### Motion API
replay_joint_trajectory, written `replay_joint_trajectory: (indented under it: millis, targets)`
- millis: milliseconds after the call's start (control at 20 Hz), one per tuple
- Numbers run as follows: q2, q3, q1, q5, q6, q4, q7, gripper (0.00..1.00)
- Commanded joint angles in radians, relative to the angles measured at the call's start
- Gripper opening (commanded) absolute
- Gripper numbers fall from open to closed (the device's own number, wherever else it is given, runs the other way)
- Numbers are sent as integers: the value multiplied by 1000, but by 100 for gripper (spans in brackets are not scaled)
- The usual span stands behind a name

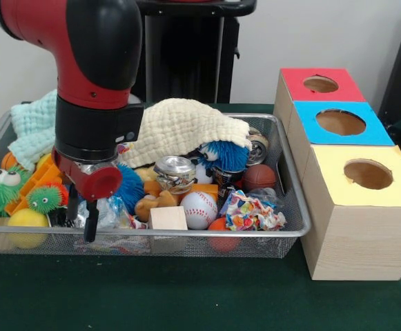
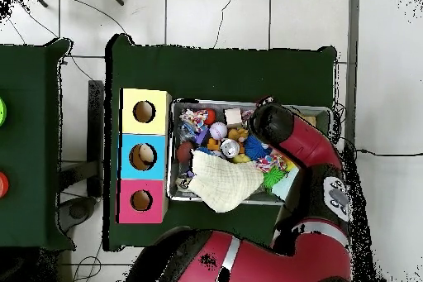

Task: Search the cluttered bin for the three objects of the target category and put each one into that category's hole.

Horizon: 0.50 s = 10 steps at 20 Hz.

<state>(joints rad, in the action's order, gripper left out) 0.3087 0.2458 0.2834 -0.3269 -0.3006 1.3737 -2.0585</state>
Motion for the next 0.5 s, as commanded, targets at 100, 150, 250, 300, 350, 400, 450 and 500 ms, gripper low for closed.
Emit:
replay_joint_trajectory:
  millis: [100,150,250,300,350,400,450,500]
  targets:
    - [-37,-97,32,8,-49,-7,-93,100]
    - [-29,-97,31,14,-37,3,-90,100]
    - [9,-93,25,24,-30,43,-89,100]
    - [29,-90,21,30,-26,64,-88,100]
    - [52,-85,16,33,-30,83,-88,100]
    - [76,-75,7,31,-49,101,-94,100]
    - [97,-67,1,31,-63,114,-96,100]
    - [115,-58,-8,29,-80,123,-100,100]
